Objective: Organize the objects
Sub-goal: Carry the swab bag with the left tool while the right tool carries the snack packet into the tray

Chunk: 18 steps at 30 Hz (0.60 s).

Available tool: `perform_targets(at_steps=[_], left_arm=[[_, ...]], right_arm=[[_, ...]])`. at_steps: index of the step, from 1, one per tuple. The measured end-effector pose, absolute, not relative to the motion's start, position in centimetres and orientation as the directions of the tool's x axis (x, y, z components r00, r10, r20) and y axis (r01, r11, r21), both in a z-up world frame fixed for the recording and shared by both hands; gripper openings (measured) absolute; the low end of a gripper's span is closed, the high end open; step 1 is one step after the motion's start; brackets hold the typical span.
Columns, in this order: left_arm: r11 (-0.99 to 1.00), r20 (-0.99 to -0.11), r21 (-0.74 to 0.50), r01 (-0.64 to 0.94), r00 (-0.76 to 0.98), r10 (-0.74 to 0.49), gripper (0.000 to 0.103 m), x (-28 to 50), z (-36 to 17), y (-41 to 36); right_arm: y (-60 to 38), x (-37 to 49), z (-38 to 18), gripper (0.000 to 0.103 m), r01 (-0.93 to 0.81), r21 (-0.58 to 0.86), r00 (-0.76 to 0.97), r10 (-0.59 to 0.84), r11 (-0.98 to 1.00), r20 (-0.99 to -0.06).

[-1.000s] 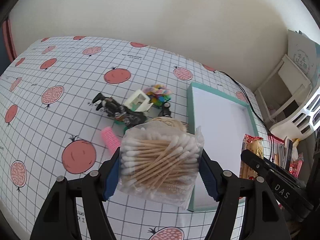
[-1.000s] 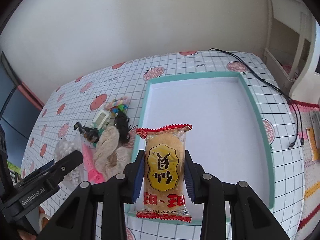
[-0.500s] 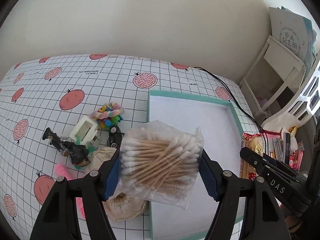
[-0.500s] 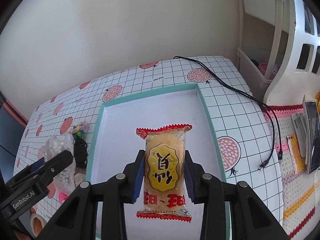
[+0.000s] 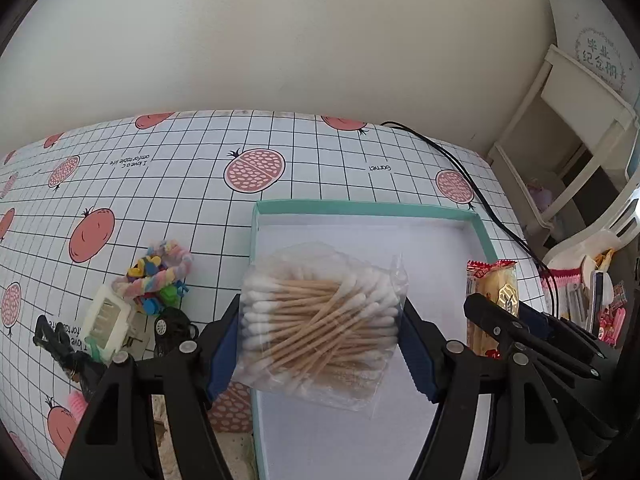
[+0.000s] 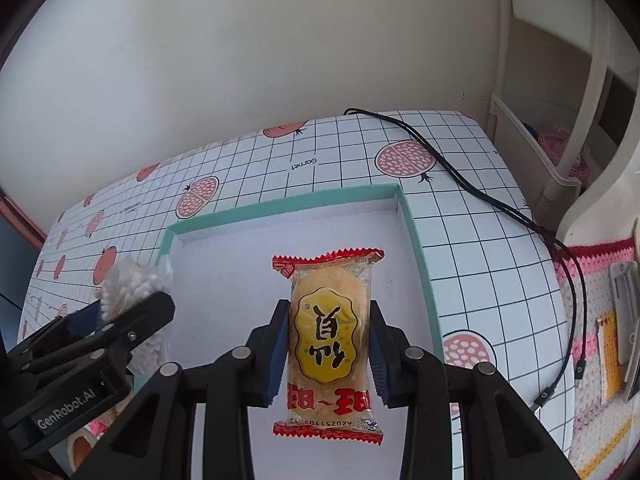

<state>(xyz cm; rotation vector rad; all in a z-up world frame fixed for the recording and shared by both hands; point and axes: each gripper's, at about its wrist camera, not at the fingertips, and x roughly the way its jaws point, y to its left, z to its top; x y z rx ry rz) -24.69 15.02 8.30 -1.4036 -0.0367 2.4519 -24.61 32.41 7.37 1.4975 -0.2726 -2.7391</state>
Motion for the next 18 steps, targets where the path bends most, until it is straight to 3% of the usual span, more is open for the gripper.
perform_targets(at_steps=[18], left_arm=[[-0.954, -0.858, -0.161, -0.253, -0.442, 0.262, 0.072, -28.0, 5.8, 16.7]], right_arm=[[32.9, -27.4, 5.9, 0.038, -0.072, 0.137, -0.516, -0.081, -0.988, -0.853]])
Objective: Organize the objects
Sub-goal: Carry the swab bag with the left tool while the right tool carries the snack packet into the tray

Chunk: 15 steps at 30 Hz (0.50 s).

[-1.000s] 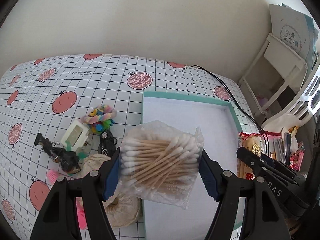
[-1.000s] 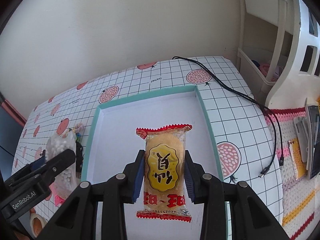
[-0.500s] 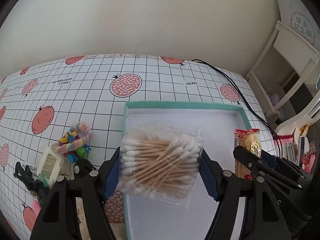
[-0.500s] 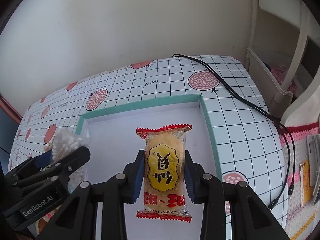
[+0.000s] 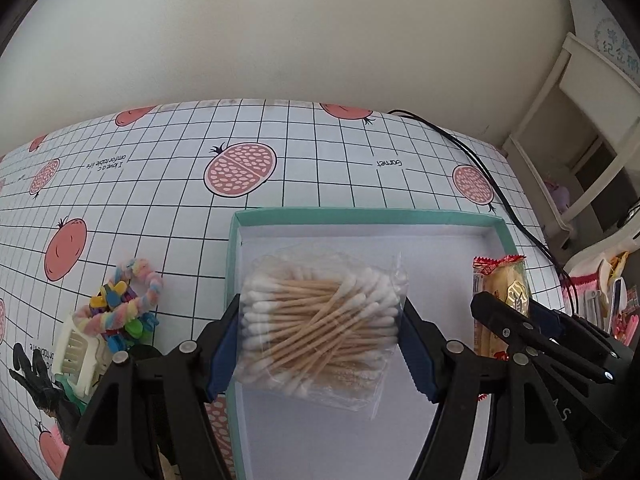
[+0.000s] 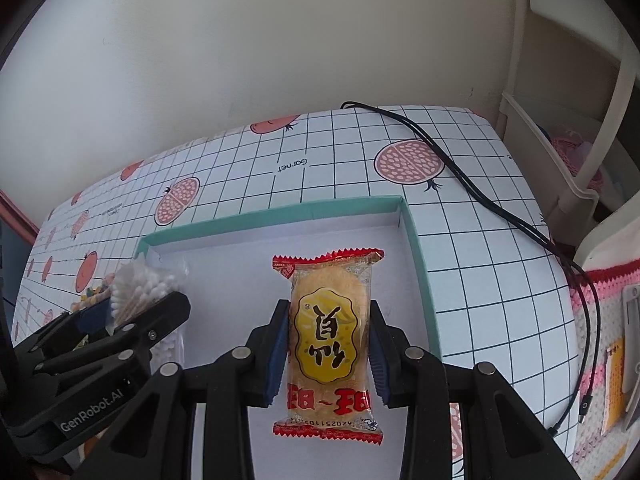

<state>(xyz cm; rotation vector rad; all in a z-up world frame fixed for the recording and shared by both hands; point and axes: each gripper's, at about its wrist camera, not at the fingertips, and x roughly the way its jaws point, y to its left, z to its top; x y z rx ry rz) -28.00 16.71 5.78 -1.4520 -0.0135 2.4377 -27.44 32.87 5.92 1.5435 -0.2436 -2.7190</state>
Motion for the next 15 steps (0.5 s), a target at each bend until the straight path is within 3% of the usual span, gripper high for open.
perform_targets(at_steps=[15], left_arm=[[-0.952, -0.861, -0.171, -0.254, -0.431, 0.270, 0.073, -28.12, 5.64, 16.84]], right_arm=[[32.49, -27.46, 5.78, 0.042, -0.069, 0.111, -0.504, -0.061, -0.991, -0.862]])
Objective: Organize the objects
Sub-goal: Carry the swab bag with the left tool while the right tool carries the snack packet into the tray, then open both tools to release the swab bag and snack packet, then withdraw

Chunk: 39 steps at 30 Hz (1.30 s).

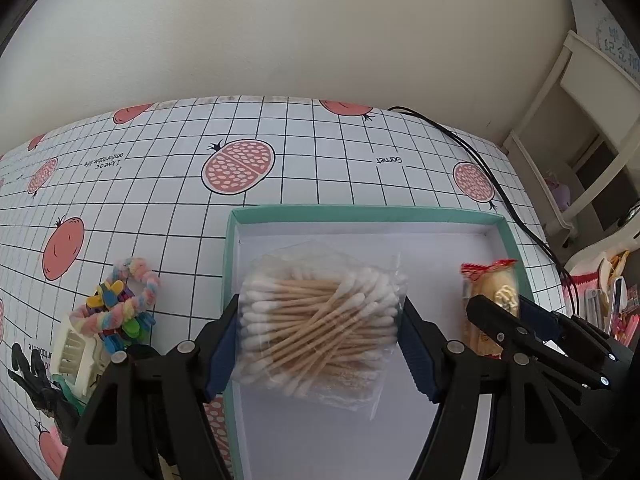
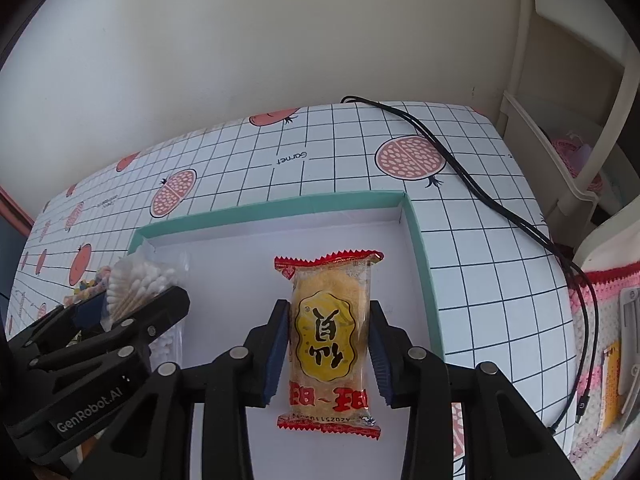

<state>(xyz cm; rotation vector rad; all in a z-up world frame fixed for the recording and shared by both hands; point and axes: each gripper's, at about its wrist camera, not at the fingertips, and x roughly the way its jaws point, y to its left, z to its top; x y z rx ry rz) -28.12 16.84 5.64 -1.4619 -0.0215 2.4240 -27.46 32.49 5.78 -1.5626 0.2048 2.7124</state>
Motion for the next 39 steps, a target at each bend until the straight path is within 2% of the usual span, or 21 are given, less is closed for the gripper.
perform_targets(at_steps=[7, 17, 21, 24, 26, 28, 30, 39], left_arm=[[-0.948, -0.857, -0.204, -0.244, -0.423, 0.293, 0.073, -28.1, 6.0, 16.4], [-0.955, -0.856, -0.182, -0.234, -0.439, 0.271, 0.074, -27.5, 7.2, 15.9], [-0.960, -0.851, -0.169, -0.225, -0.458, 0.257, 0.083, -27.4, 7.5, 15.5], [-0.965, -0.847, -0.156, -0.210, -0.475, 0.240, 0.091, -27.3, 7.8, 15.1], [-0.968, -0.841, -0.156, -0.198, -0.487, 0.235, 0.093, -27.3, 8.0, 14.7], [-0.970, -0.841, -0.156, -0.184, -0.490, 0.228, 0.094, -27.4, 8.1, 14.2], [-0.974, -0.841, -0.150, -0.171, -0.496, 0.217, 0.097, -27.3, 8.2, 13.8], [-0.981, -0.835, -0.131, -0.140, -0.519, 0.186, 0.099, -26.9, 8.5, 12.4]], right_arm=[[32.4, -27.3, 6.3, 0.044, -0.071, 0.099, -0.509, -0.050, -0.993, -0.859], [32.2, -26.6, 7.0, 0.045, -0.071, 0.084, -0.517, -0.035, -0.994, -0.855], [32.5, -26.3, 7.1, 0.063, -0.078, 0.086, -0.527, -0.032, -0.993, -0.849], [32.5, -26.1, 7.2, 0.072, -0.077, 0.084, -0.530, -0.031, -0.993, -0.848], [32.5, -26.1, 7.3, 0.082, -0.078, 0.082, -0.533, -0.028, -0.994, -0.846], [32.6, -26.0, 7.4, 0.096, -0.080, 0.082, -0.535, -0.026, -0.993, -0.844], [32.6, -25.9, 7.4, 0.103, -0.084, 0.081, -0.539, -0.023, -0.993, -0.842], [32.3, -25.5, 7.8, 0.103, -0.089, 0.073, -0.540, -0.013, -0.993, -0.842]])
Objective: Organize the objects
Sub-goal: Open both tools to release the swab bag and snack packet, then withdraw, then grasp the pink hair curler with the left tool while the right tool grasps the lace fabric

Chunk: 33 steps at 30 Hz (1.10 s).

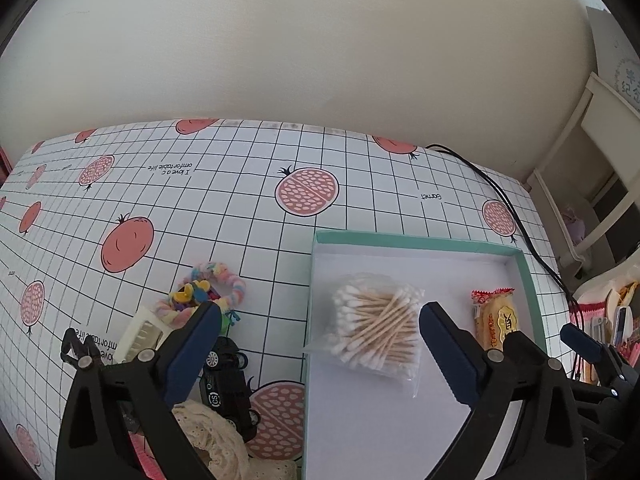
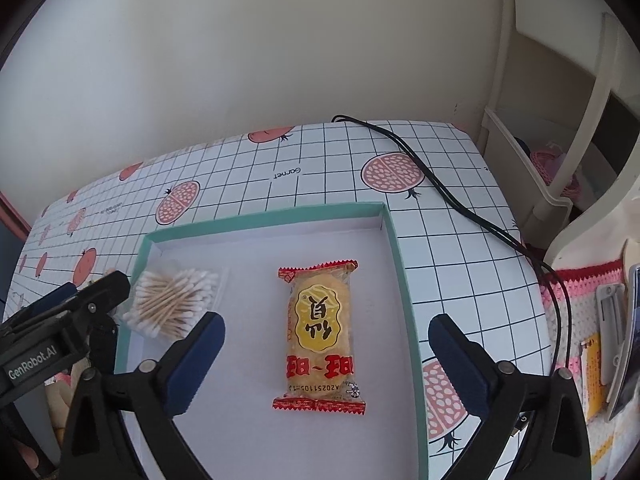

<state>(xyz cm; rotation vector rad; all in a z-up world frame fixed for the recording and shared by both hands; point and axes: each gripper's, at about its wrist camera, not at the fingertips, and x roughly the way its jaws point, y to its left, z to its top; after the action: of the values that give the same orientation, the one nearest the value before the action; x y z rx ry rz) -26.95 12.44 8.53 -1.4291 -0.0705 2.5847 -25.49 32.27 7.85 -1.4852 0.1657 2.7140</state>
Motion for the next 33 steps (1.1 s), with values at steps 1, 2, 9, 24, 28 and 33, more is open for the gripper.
perform_targets(at_steps=[1, 2, 9, 24, 28, 33], left_arm=[[-0.982, -0.835, -0.132, -0.137, -0.518, 0.184, 0.099, -26.9, 8.5, 12.3], [-0.982, -0.835, -0.133, -0.135, -0.518, 0.184, 0.099, -26.9, 8.6, 12.2], [-0.981, -0.831, -0.147, -0.128, -0.522, 0.193, 0.100, -25.5, 10.0, 10.9], [-0.982, -0.810, -0.178, -0.064, -0.557, 0.184, 0.100, -18.7, 14.3, 2.3], [-0.979, -0.810, -0.204, -0.029, -0.557, 0.185, 0.100, -17.4, 14.3, -0.3], [-0.975, -0.798, -0.222, 0.022, -0.578, 0.169, 0.100, -16.4, 14.0, -3.0]], right_arm=[[32.2, -25.4, 7.9, 0.103, -0.090, 0.069, -0.538, -0.010, -0.994, -0.843], [32.1, -25.3, 7.9, 0.103, -0.089, 0.068, -0.537, -0.010, -0.994, -0.844], [30.9, -23.7, 9.3, 0.103, -0.074, 0.030, -0.543, 0.015, -0.997, -0.840], [23.9, -17.0, 13.2, 0.103, 0.028, 0.104, -0.595, -0.100, -0.994, -0.798], [22.2, -16.0, 13.1, 0.103, 0.054, 0.138, -0.584, -0.143, -0.989, -0.799], [20.1, -15.7, 12.8, 0.103, 0.090, 0.212, -0.569, -0.225, -0.973, -0.791]])
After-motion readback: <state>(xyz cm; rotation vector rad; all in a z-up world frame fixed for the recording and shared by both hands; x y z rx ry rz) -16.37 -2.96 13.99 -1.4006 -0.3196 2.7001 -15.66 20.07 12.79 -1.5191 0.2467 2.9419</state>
